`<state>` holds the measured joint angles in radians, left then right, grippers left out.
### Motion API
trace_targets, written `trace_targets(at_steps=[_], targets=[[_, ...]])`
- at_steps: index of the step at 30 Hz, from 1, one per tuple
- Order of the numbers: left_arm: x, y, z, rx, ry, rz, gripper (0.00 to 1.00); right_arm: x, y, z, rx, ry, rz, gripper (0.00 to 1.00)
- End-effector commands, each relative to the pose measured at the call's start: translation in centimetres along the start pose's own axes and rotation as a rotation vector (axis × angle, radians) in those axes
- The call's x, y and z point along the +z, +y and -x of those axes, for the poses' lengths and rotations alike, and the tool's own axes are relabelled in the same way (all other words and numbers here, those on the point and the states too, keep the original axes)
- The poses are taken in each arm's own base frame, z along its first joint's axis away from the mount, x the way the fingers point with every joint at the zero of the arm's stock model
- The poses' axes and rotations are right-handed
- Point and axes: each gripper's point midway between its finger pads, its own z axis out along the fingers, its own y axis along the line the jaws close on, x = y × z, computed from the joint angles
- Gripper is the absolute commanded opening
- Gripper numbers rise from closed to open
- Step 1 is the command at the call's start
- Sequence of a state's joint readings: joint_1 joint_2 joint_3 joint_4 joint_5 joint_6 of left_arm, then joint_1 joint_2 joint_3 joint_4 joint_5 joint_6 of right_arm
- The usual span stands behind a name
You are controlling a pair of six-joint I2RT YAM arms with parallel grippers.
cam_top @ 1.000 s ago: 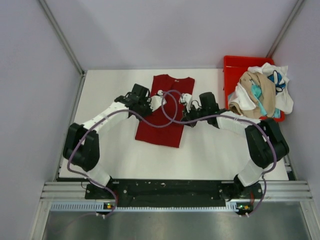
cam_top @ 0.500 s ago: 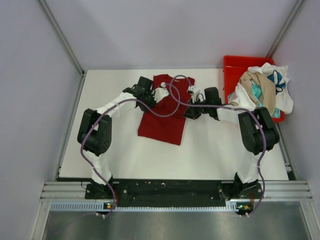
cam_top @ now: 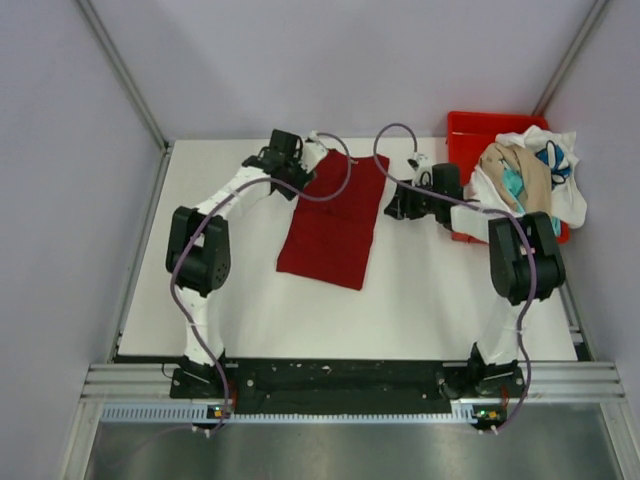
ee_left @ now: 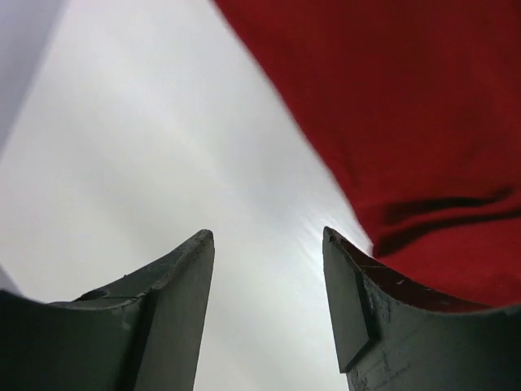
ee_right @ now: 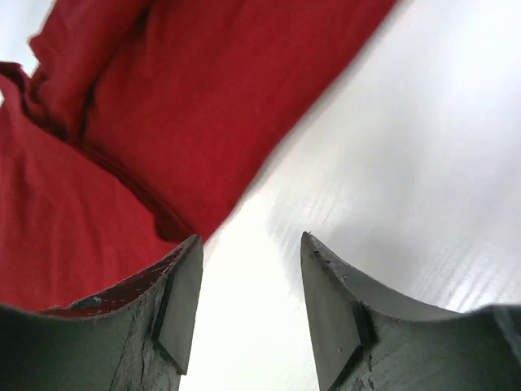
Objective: Fold and stack the t-shirts
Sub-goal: Fold the folded rectangular tshirt in 1/3 of the way, then grab one side of the 2/3 rectangular tshirt with both arms
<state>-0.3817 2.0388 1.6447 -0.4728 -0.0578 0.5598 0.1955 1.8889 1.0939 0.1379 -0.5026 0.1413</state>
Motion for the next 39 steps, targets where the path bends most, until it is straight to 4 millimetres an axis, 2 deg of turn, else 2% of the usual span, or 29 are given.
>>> trace_targets(at_steps=[1, 2, 3, 4, 5, 7, 8, 11, 15, 18, 22, 25, 28, 29, 31, 32, 34, 35, 39], targets=[[-5.1, 4.7, 3.3, -0.123, -0.143, 0.040, 0.61, -4.3, 5.4, 4.7, -0.291, -0.141, 0.022, 0.52], [-6.3, 3.4, 3.5, -0.087, -0.186, -0.010, 0.59, -4.9, 6.7, 3.7, -0.396, -0.135, 0.037, 0.52], [-7.4, 1.8, 3.2, -0.033, -0.227, -0.073, 0.57, -5.4, 8.2, 1.6, -0.492, -0.116, 0.062, 0.52], [-8.4, -0.7, 2.7, 0.026, -0.273, -0.168, 0.53, -5.9, 9.4, 0.6, -0.602, -0.114, 0.077, 0.53], [-10.6, -3.0, 2.9, 0.134, -0.364, -0.259, 0.53, -6.6, 11.1, -0.6, -0.728, -0.116, 0.108, 0.55], [-11.9, -7.3, -0.2, 0.284, -0.412, -0.383, 0.52, -7.0, 13.0, -4.0, -0.930, -0.063, 0.162, 0.57], [-12.4, -8.8, -1.4, 0.358, -0.436, -0.411, 0.54, -7.0, 14.1, -6.3, -1.006, -0.017, 0.203, 0.58], [-12.5, -12.0, -5.1, 0.478, -0.452, -0.470, 0.59, -6.7, 15.6, -10.0, -1.132, 0.063, 0.271, 0.59], [-11.5, -14.8, -8.6, 0.528, -0.419, -0.528, 0.64, -5.8, 15.9, -13.2, -1.236, 0.151, 0.288, 0.60], [-10.4, -15.5, -10.1, 0.550, -0.362, -0.523, 0.71, -4.9, 15.4, -14.4, -1.267, 0.209, 0.253, 0.60], [-8.8, -15.1, -10.5, 0.565, -0.306, -0.457, 0.72, -4.4, 15.2, -14.7, -1.257, 0.250, 0.236, 0.60], [-8.0, -15.7, -11.3, 0.598, -0.262, -0.459, 0.71, -4.4, 15.0, -14.9, -1.261, 0.267, 0.234, 0.58], [-6.7, -15.8, -12.4, 0.629, -0.183, -0.434, 0.66, -4.2, 14.8, -15.1, -1.261, 0.292, 0.238, 0.54], [-6.5, -15.8, -12.5, 0.636, -0.167, -0.432, 0.62, -4.1, 14.9, -15.0, -1.264, 0.291, 0.244, 0.51], [-6.2, -15.9, -12.7, 0.629, -0.144, -0.435, 0.41, -4.2, 15.0, -15.3, -1.272, 0.305, 0.265, 0.38], [-6.3, -16.0, -12.7, 0.619, -0.135, -0.441, 0.28, -4.3, 15.2, -15.3, -1.279, 0.307, 0.280, 0.26], [-6.9, -16.2, -12.5, 0.610, -0.131, -0.463, 0.08, -4.5, 15.6, -15.3, -1.286, 0.302, 0.301, 0.04], [-7.3, -16.4, -12.6, 0.602, -0.125, -0.475, 0.00, -4.7, 15.6, -15.3, -1.281, 0.302, 0.302, 0.00], [-10.0, -17.6, -12.9, 0.589, -0.123, -0.536, 0.00, -6.3, 16.8, -14.8, -1.220, 0.284, 0.318, 0.00]])
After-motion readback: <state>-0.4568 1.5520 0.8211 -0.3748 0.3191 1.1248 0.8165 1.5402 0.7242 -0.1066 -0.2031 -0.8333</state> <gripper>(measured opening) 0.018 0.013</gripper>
